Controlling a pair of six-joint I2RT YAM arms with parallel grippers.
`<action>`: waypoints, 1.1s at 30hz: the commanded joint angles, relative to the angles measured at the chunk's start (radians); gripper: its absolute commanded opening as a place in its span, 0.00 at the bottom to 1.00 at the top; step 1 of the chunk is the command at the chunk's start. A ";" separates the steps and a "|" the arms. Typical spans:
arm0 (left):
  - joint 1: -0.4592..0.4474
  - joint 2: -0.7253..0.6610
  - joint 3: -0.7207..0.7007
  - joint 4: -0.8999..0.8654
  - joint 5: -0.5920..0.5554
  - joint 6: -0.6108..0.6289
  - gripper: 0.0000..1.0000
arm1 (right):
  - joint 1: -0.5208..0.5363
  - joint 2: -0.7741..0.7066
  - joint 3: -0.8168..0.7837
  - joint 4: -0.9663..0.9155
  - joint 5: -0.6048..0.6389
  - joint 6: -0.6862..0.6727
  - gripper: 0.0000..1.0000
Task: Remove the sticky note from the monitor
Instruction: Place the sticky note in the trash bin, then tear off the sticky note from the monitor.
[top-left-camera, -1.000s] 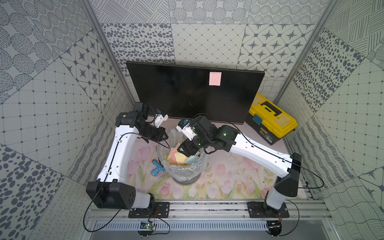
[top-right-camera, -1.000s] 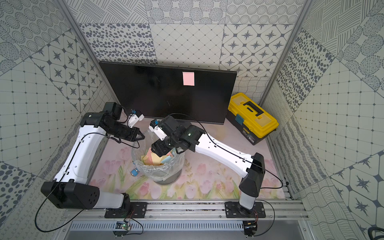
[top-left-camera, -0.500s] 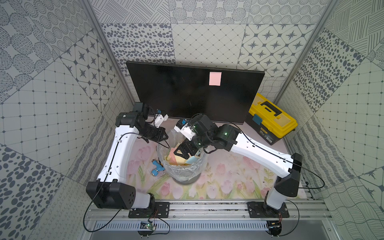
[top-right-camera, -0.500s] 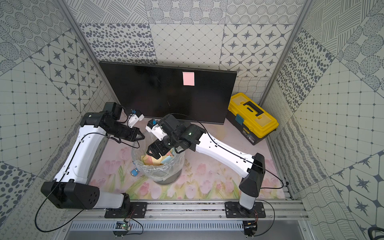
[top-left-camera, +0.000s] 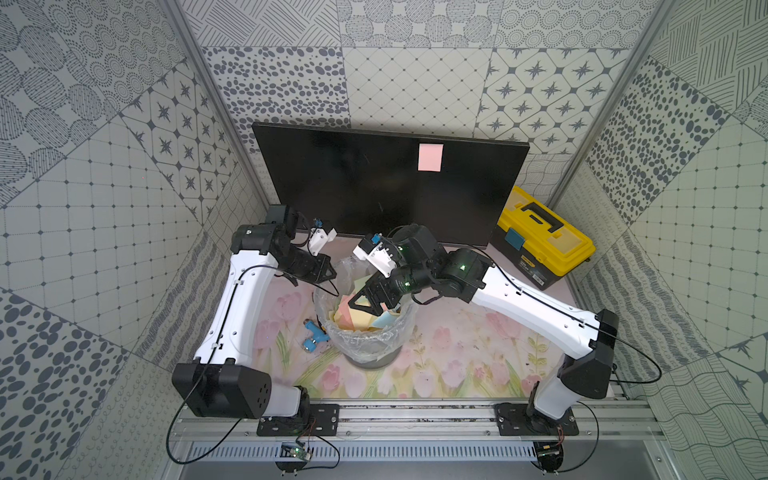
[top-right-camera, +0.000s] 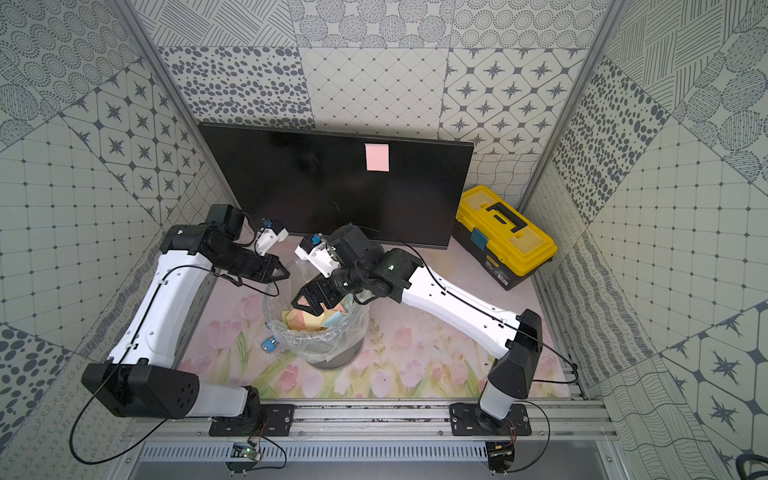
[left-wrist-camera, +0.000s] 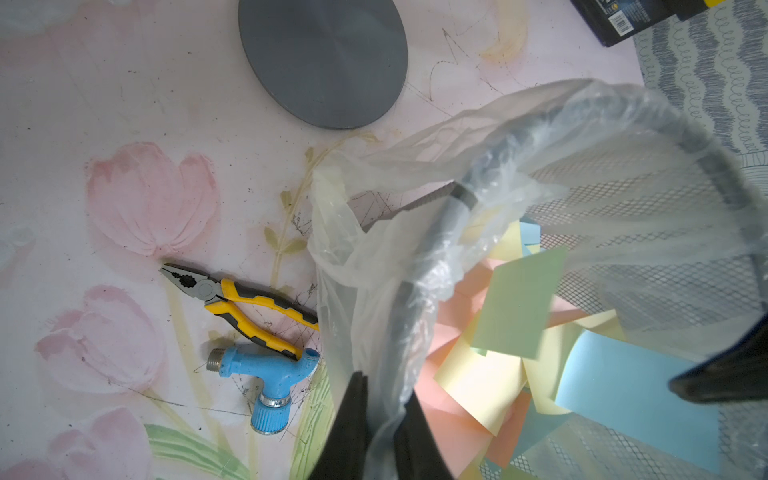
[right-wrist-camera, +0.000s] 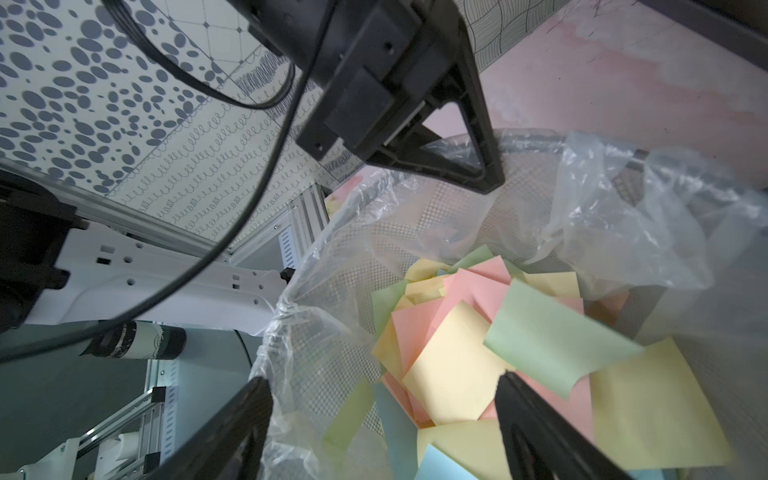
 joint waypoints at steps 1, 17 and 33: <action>0.002 -0.002 0.016 0.055 0.069 -0.011 0.00 | -0.022 -0.067 -0.032 0.151 -0.050 0.061 0.88; 0.002 0.000 0.016 0.058 0.071 -0.012 0.00 | -0.176 -0.176 0.039 0.155 0.475 0.246 0.67; 0.001 -0.003 0.016 0.057 0.063 -0.011 0.00 | -0.342 -0.037 0.288 0.168 0.417 0.351 0.63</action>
